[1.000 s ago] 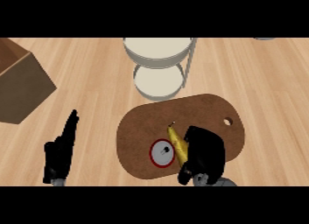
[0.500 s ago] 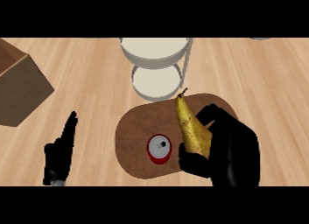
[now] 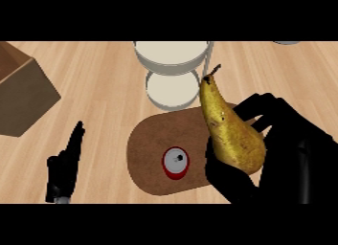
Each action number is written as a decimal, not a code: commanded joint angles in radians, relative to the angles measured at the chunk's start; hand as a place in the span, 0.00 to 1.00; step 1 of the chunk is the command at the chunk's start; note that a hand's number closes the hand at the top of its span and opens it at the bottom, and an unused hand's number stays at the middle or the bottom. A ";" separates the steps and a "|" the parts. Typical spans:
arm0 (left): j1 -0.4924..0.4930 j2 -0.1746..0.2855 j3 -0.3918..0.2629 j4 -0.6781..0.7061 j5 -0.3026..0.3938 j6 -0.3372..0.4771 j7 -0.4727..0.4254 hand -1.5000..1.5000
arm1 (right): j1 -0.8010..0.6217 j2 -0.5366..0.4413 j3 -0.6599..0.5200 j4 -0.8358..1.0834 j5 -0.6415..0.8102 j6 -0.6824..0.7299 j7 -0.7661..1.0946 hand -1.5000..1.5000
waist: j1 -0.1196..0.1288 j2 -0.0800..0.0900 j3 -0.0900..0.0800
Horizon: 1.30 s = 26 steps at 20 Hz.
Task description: Pick the pear from the cutting board and place it in the tiered basket
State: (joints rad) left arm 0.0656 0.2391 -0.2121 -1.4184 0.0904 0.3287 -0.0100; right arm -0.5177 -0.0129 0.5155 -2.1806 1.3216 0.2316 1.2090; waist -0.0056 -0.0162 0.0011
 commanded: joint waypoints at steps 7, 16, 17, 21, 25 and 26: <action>-0.022 -0.034 -0.030 0.022 -0.016 0.003 0.047 0.50 | -0.348 0.012 -0.227 0.219 -0.076 0.142 0.219 1.00 | 0.028 0.013 -0.005; -0.049 0.008 0.013 0.037 0.000 -0.043 0.053 0.50 | -0.562 0.012 -0.402 0.538 -0.153 0.085 0.140 1.00 | 0.036 0.020 -0.003; -0.031 -0.021 -0.011 0.053 -0.015 -0.034 0.021 0.50 | -0.590 0.012 -0.449 0.575 -0.158 0.071 0.099 1.00 | 0.032 0.020 -0.003; -0.023 -0.043 -0.019 0.037 -0.022 -0.024 0.028 0.50 | -0.644 0.013 -0.511 0.749 -0.175 0.039 0.001 1.00 | 0.032 0.021 -0.003; 0.003 -0.028 0.002 0.038 -0.010 -0.047 0.007 0.50 | -0.651 0.013 -0.516 0.890 -0.173 -0.057 -0.063 1.00 | 0.031 0.021 -0.002; -0.021 -0.044 -0.015 0.021 -0.030 -0.024 0.036 0.50 | -0.672 0.013 -0.508 0.967 -0.179 -0.078 -0.041 1.00 | 0.042 0.024 -0.002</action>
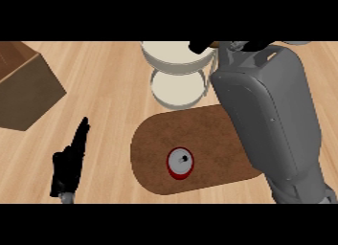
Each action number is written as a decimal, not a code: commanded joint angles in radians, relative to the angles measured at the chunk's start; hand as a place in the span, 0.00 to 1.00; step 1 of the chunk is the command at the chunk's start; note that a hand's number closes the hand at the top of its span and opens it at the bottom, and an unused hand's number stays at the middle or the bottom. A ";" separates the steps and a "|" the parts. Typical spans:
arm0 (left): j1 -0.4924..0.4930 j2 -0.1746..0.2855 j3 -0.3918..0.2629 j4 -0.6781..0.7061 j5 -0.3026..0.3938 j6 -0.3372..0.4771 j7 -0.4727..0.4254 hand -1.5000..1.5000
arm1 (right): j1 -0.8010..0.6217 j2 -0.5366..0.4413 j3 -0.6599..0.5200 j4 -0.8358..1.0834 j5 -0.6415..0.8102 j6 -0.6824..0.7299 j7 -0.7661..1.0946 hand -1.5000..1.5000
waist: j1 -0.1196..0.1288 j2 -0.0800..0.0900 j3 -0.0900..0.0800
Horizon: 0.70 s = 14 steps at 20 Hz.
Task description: Pick the pear from the cutting board and place it in the tiered basket
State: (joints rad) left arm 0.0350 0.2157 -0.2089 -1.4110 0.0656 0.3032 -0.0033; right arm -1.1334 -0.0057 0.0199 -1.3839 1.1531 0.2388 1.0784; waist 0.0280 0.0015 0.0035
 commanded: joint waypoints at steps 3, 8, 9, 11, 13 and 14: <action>-0.003 -0.007 0.006 0.030 -0.004 -0.002 0.047 0.50 | -0.039 0.005 -0.015 0.242 -0.001 -0.161 0.064 1.00 | 0.000 0.006 -0.005; 0.047 -0.026 -0.010 0.029 -0.017 -0.003 0.005 0.50 | -0.024 0.005 0.002 0.323 -0.025 -0.277 0.077 1.00 | 0.000 0.003 -0.004; 0.016 -0.041 -0.001 0.043 -0.009 0.001 0.014 0.50 | -0.048 0.005 -0.056 0.417 0.009 -0.293 -0.007 1.00 | -0.001 0.007 -0.004; 0.000 -0.024 0.009 0.040 -0.018 -0.005 0.015 0.50 | -0.038 0.005 -0.051 0.379 -0.074 -0.375 0.024 1.00 | 0.002 0.005 -0.004; 0.015 -0.018 0.009 0.018 -0.008 -0.016 0.009 0.50 | 0.051 0.005 -0.101 0.357 -0.131 -0.495 -0.035 1.00 | 0.007 0.009 -0.003; 0.018 -0.041 -0.019 0.016 -0.032 0.007 0.032 0.50 | 0.015 0.006 -0.093 0.357 -0.178 -0.508 0.002 0.00 | 0.013 0.007 -0.003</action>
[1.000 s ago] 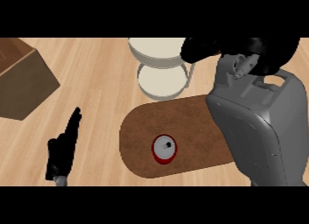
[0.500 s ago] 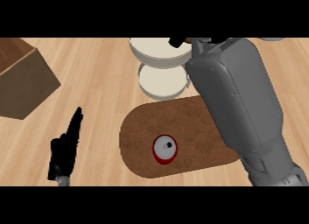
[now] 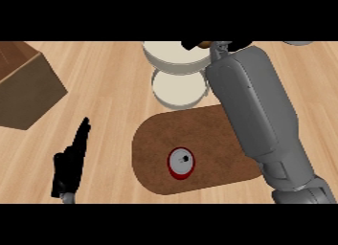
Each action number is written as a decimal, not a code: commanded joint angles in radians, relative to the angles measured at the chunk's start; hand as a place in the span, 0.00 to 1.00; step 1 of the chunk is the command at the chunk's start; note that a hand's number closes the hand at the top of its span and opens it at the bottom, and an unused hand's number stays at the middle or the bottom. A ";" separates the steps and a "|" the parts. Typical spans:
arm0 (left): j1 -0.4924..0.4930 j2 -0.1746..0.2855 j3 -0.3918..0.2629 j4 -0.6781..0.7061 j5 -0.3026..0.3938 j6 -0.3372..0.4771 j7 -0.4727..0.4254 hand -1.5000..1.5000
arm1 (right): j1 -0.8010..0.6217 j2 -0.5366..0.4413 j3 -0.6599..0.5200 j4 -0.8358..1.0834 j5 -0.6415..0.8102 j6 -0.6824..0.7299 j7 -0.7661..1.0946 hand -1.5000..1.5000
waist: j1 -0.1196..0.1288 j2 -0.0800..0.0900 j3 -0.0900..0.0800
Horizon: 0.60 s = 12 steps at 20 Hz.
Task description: Pick the pear from the cutting board and place it in the tiered basket
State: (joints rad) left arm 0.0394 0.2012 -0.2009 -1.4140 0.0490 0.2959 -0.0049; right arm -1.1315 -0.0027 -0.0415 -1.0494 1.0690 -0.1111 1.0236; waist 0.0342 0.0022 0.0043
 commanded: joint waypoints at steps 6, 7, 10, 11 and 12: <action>-0.011 -0.012 -0.008 0.035 0.004 -0.023 0.047 0.50 | 0.014 0.002 -0.052 0.081 -0.244 -0.399 -0.077 0.00 | 0.013 0.010 -0.004; -0.013 -0.021 -0.007 0.045 0.002 -0.018 0.036 0.50 | -0.009 0.002 -0.050 0.077 -0.242 -0.439 -0.066 0.00 | 0.009 0.009 -0.004; 0.024 -0.019 -0.007 0.074 -0.006 -0.025 -0.010 0.50 | 0.029 0.002 0.003 0.024 -0.303 -0.554 -0.073 0.00 | 0.005 0.004 -0.005; 0.025 -0.030 0.004 0.054 -0.007 -0.002 -0.008 0.50 | 0.038 0.002 -0.017 0.010 -0.306 -0.570 -0.131 0.00 | -0.004 0.003 -0.004; -0.007 -0.037 -0.012 0.033 -0.025 0.012 0.041 0.50 | 0.074 0.002 0.013 0.006 -0.262 -0.631 -0.146 0.00 | -0.012 0.001 -0.004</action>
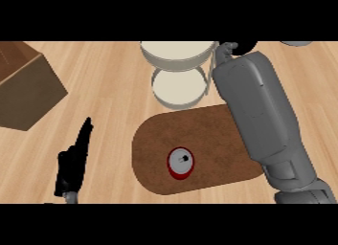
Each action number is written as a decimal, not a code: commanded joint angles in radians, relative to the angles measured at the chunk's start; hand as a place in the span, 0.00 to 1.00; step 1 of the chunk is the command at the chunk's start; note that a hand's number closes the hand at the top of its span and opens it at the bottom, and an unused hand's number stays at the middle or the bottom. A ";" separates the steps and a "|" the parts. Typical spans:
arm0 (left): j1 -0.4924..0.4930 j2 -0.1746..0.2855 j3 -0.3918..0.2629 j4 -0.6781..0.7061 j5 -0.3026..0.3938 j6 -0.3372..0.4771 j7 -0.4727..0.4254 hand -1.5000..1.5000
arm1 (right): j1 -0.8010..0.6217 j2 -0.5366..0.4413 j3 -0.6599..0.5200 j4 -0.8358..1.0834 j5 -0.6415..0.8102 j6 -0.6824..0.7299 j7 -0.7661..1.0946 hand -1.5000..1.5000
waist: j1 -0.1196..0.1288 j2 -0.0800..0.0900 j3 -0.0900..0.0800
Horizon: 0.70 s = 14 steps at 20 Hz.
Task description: Pick the pear from the cutting board and place it in the tiered basket
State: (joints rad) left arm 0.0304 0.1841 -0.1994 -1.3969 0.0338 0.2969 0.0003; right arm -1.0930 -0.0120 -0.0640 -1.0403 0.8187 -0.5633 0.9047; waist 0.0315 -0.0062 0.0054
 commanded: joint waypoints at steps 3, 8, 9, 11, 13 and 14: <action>0.046 0.021 0.021 -0.010 0.034 -0.039 0.024 0.50 | -0.012 -0.005 -0.024 -0.060 0.131 -0.197 0.058 0.00 | -0.030 0.001 -0.006; 0.098 0.018 0.046 0.022 0.023 -0.010 -0.034 0.50 | 0.077 -0.077 -0.071 -0.228 0.286 -0.143 0.210 0.00 | -0.071 -0.012 -0.007; 0.086 0.003 0.041 0.015 0.027 -0.003 -0.003 0.50 | 0.105 -0.074 -0.086 -0.283 0.286 -0.142 0.219 0.00 | -0.073 -0.011 -0.006; 0.079 0.021 0.055 -0.017 0.036 -0.005 0.037 0.50 | 0.154 -0.084 -0.102 -0.424 0.286 -0.050 0.267 0.00 | -0.096 -0.021 -0.005; 0.088 0.027 0.072 0.009 0.043 -0.013 0.006 0.50 | 0.250 -0.087 -0.109 -0.552 0.292 0.001 0.276 0.00 | -0.111 -0.022 -0.006; 0.095 0.004 0.056 -0.019 0.026 0.025 0.035 0.50 | 0.282 -0.111 -0.125 -0.631 0.251 0.030 0.252 0.00 | -0.121 -0.026 -0.004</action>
State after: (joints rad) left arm 0.1115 0.2028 -0.1475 -1.4362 0.0607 0.2994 0.0018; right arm -0.9107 -0.0971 -0.1654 -1.4539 1.0692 -0.6118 1.0559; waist -0.0591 -0.0282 0.0065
